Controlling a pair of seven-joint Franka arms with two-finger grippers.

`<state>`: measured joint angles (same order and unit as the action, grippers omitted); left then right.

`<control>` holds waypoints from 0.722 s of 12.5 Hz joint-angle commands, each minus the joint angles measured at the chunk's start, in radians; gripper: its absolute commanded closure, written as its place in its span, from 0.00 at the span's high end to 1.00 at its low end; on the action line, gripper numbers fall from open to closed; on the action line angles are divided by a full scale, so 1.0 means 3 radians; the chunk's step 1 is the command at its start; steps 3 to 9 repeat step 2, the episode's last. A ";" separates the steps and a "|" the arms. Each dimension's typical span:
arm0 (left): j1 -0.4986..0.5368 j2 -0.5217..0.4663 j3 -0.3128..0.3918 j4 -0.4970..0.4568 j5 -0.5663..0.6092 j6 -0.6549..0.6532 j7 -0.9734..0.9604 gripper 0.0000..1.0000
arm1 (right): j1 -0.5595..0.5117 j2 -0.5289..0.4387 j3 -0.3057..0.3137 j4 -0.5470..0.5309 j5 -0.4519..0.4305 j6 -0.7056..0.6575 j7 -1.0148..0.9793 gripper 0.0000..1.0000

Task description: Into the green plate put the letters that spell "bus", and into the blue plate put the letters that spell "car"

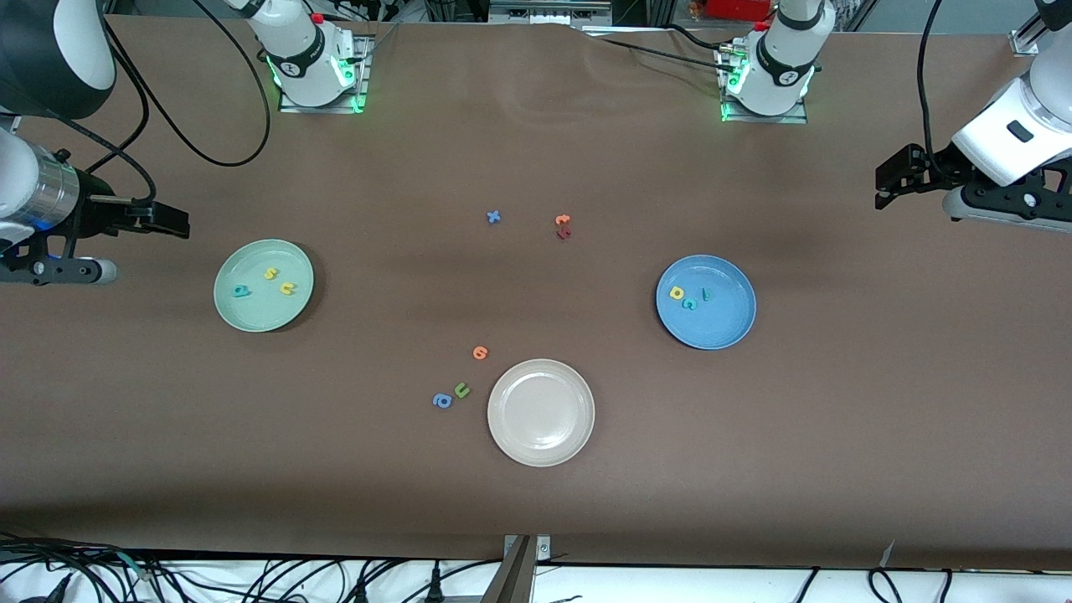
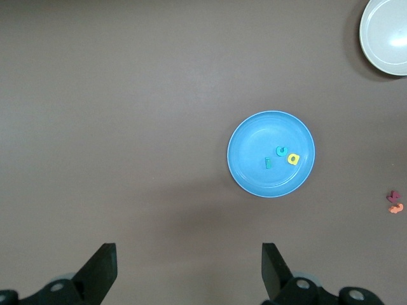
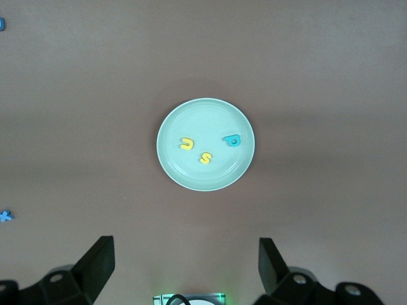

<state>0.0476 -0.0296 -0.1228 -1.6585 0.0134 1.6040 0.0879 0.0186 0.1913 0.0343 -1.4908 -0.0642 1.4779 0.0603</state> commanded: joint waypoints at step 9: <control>0.0025 0.0012 -0.0010 0.0072 -0.0014 -0.0080 0.0080 1.00 | -0.0031 -0.0044 0.0039 -0.0032 -0.0047 0.0018 0.0024 1.00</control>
